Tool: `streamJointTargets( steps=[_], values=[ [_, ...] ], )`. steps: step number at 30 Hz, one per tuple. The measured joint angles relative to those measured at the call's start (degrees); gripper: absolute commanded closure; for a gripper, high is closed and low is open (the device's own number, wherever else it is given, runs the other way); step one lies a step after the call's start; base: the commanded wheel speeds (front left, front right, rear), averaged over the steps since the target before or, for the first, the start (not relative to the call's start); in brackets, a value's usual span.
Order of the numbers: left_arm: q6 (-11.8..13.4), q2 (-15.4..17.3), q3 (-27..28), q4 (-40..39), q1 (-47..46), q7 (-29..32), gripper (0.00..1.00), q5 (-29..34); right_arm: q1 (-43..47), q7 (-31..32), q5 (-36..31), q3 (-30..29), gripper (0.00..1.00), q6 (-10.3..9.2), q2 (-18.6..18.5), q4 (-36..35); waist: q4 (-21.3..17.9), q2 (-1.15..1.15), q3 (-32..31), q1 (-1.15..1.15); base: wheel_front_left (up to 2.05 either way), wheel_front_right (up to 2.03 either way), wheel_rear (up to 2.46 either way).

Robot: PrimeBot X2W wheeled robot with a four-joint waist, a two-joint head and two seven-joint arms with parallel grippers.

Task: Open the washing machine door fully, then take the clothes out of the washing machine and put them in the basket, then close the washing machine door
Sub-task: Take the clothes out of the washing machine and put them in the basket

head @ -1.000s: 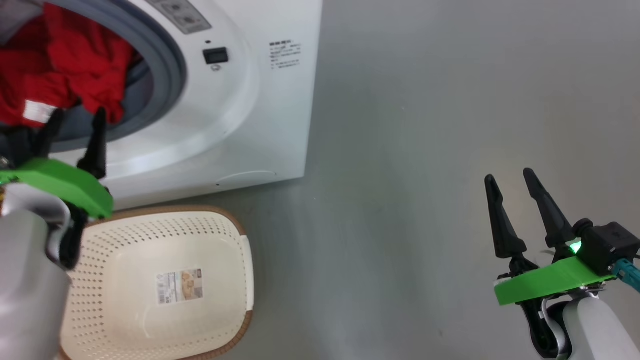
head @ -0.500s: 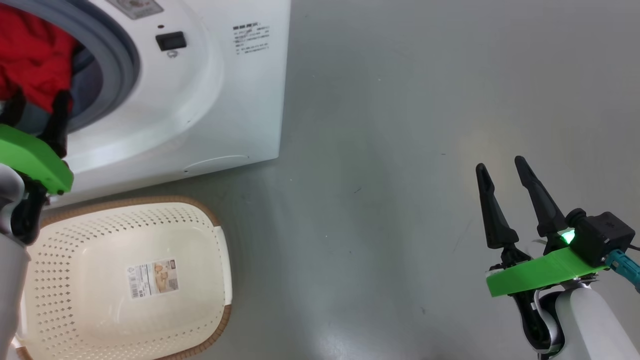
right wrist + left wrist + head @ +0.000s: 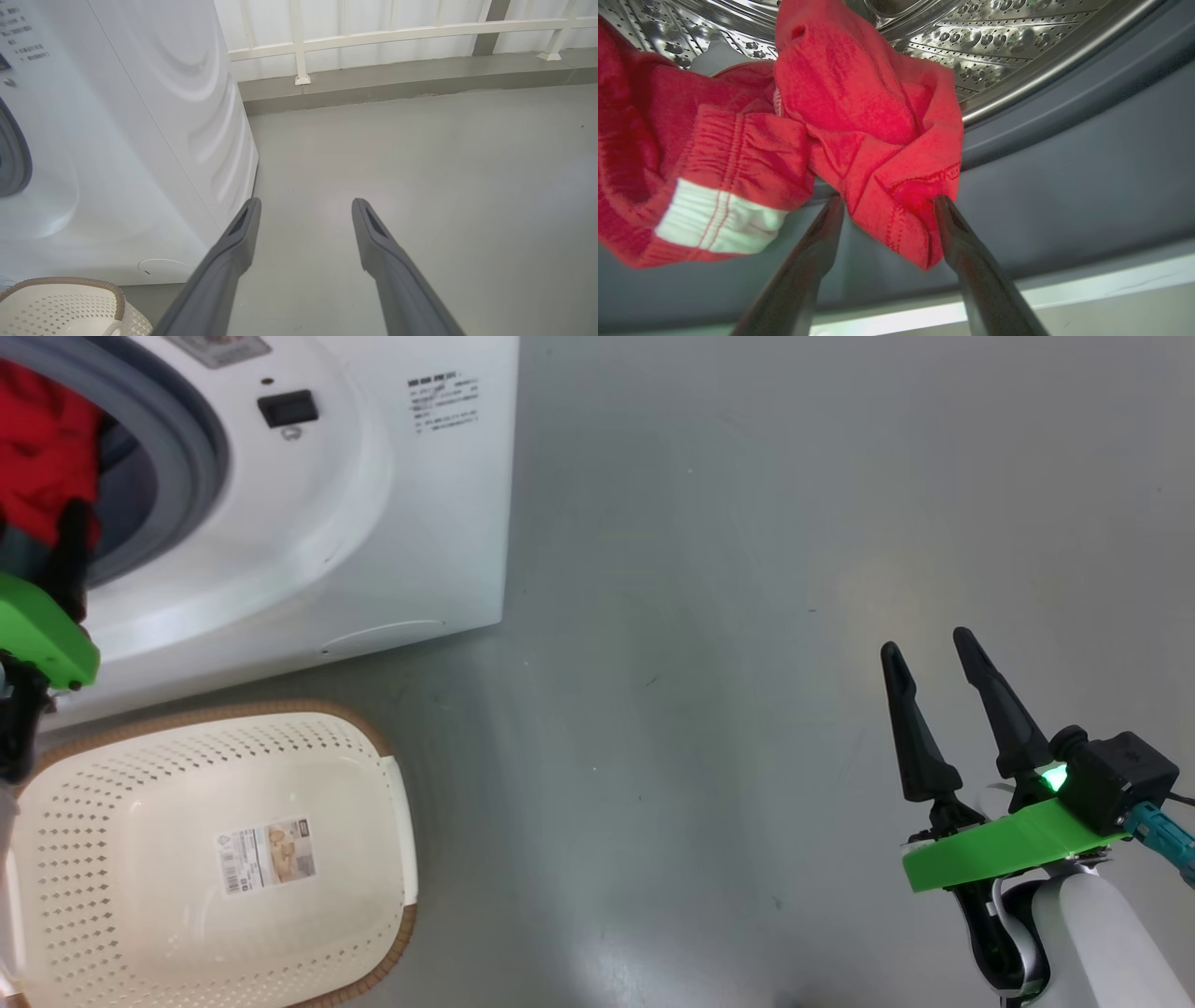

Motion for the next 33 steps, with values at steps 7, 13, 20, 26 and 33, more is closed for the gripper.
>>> streamJointTargets(
  steps=[7, 13, 20, 26, 33],
  values=[
    [0.0, 1.31, -1.86, 1.13, -1.38, -0.52, 0.0, -2.02, 0.01, 0.0, 0.0, -0.02, 0.0, 0.0, 0.05, -0.26, -0.67, 0.0, 0.94, 0.0, 0.0, 0.0, 0.0],
    [0.0, 1.38, -3.69, 1.34, -1.67, -1.12, 0.29, -3.79, 0.01, 0.0, 0.0, -0.03, 0.0, 0.0, 0.34, -0.4, -0.78, 0.0, 1.32, 0.0, 0.0, 0.0, 0.0],
    [0.0, 1.38, -6.33, 0.48, -1.96, -3.02, 0.94, -5.67, -0.01, 0.0, 0.0, -0.08, 0.0, 0.0, 0.36, -0.38, -0.49, 0.0, 1.19, 0.0, 0.0, 0.0, 0.0],
    [0.0, 1.29, -7.33, -0.82, -1.92, -6.88, 1.0, -7.71, -0.01, 0.0, 0.0, -0.24, 0.0, 0.0, 0.35, -0.07, 0.11, 0.0, -0.07, 0.0, 0.0, 0.0, 0.0],
    [0.0, 0.36, 1.43, -6.08, -0.1, -8.57, 1.0, -9.8, 0.09, 0.0, 0.0, -0.59, 0.0, 0.0, 0.16, 0.22, 1.69, 0.0, -2.68, 0.0, 0.0, 0.0, 0.0]
  ],
)
